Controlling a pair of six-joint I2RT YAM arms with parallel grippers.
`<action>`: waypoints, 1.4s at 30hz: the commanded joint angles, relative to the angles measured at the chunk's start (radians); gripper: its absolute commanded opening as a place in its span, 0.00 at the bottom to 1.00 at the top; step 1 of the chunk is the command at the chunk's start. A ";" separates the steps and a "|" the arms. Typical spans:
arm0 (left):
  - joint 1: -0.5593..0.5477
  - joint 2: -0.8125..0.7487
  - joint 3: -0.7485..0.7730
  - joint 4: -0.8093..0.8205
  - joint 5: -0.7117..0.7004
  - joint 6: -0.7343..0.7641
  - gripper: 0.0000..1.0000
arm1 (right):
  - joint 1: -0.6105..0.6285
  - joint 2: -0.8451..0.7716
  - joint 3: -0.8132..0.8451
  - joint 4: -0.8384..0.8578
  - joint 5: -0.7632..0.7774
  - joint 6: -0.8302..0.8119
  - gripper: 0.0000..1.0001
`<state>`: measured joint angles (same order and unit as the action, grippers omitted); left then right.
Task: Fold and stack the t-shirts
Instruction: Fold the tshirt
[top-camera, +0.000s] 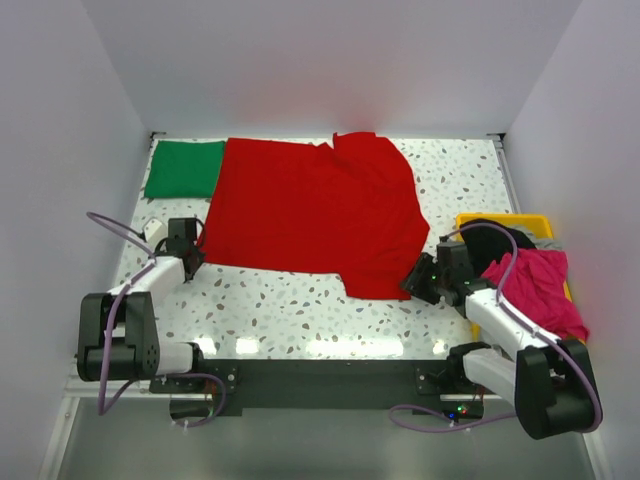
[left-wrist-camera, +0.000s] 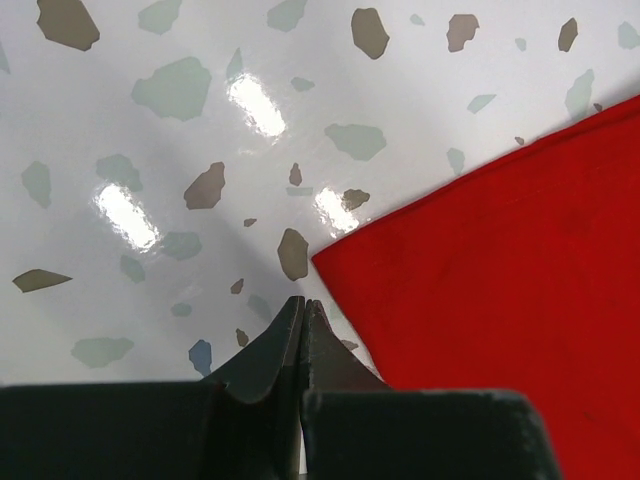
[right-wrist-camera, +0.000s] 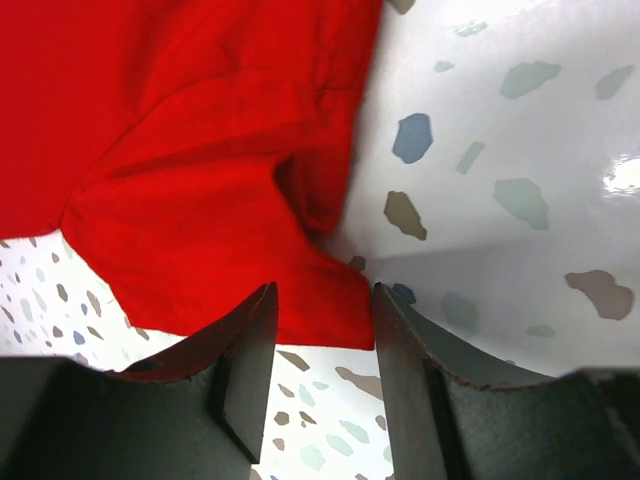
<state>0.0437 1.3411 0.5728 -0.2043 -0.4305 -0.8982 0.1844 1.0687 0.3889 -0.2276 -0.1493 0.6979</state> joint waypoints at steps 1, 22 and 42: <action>0.005 -0.026 -0.017 0.013 -0.008 0.005 0.00 | 0.026 0.011 -0.016 0.056 0.017 0.032 0.45; 0.007 -0.036 -0.022 0.129 0.046 0.054 0.45 | 0.044 -0.222 0.062 -0.113 -0.044 0.063 0.00; 0.008 0.167 0.079 0.111 0.006 0.045 0.04 | 0.046 -0.334 0.205 -0.243 -0.084 0.040 0.00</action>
<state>0.0456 1.4906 0.6380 -0.0917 -0.4145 -0.8600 0.2245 0.7601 0.5415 -0.4416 -0.2062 0.7464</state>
